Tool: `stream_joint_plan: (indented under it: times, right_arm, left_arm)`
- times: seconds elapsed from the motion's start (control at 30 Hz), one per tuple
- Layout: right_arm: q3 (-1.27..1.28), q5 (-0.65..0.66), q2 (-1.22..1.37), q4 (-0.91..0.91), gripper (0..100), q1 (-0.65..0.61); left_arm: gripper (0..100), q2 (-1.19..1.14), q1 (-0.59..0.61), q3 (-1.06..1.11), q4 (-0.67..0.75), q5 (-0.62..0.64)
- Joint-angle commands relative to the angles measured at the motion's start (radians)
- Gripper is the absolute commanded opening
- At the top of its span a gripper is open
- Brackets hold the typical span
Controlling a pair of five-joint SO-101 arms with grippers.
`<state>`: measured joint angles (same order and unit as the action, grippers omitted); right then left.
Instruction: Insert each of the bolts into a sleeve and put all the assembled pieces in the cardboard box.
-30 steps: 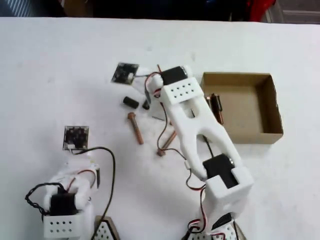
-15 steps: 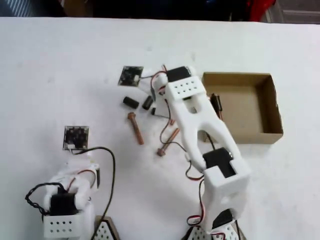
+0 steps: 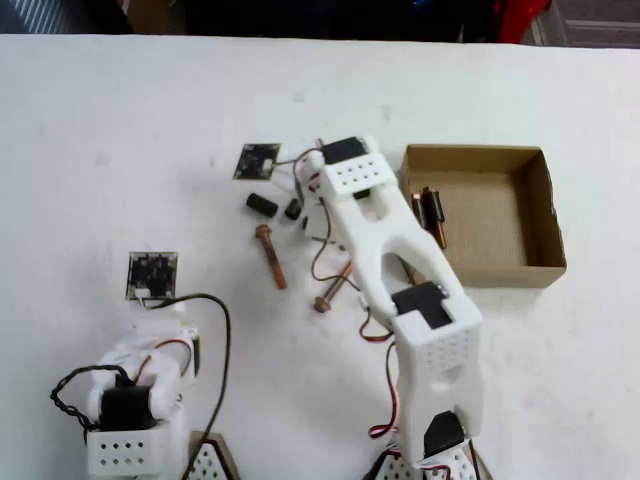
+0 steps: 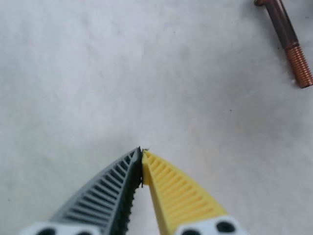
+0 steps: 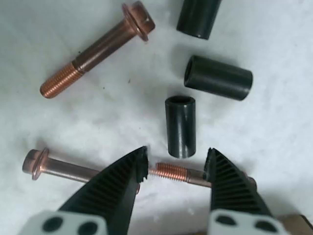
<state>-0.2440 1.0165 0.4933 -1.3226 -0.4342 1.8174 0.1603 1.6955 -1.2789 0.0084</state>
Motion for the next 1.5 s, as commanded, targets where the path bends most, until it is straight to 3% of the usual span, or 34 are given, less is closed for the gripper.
stream_joint_plan:
  times: [0.0,0.73,0.93,1.37,1.47]
  right_arm:
    - [-0.095,0.008,0.036,0.012,17.3,-0.024]
    - [-0.353,0.008,0.297,0.012,16.9,-0.013]
    - [-0.387,0.008,0.335,0.007,2.7,0.01]
    - [-0.388,0.005,0.177,-0.151,1.6,-0.012]
    - [-0.388,-0.058,0.096,-0.173,1.6,-0.012]
  left_arm:
    - [2,0.01,-0.002,-0.002,-0.006,0.011]
    - [2,0.01,-0.002,-0.002,-0.006,0.011]
    - [2,0.01,-0.002,-0.002,-0.006,0.011]
    - [2,0.01,-0.002,-0.002,-0.006,0.011]
    - [2,0.01,-0.002,-0.002,-0.006,0.011]
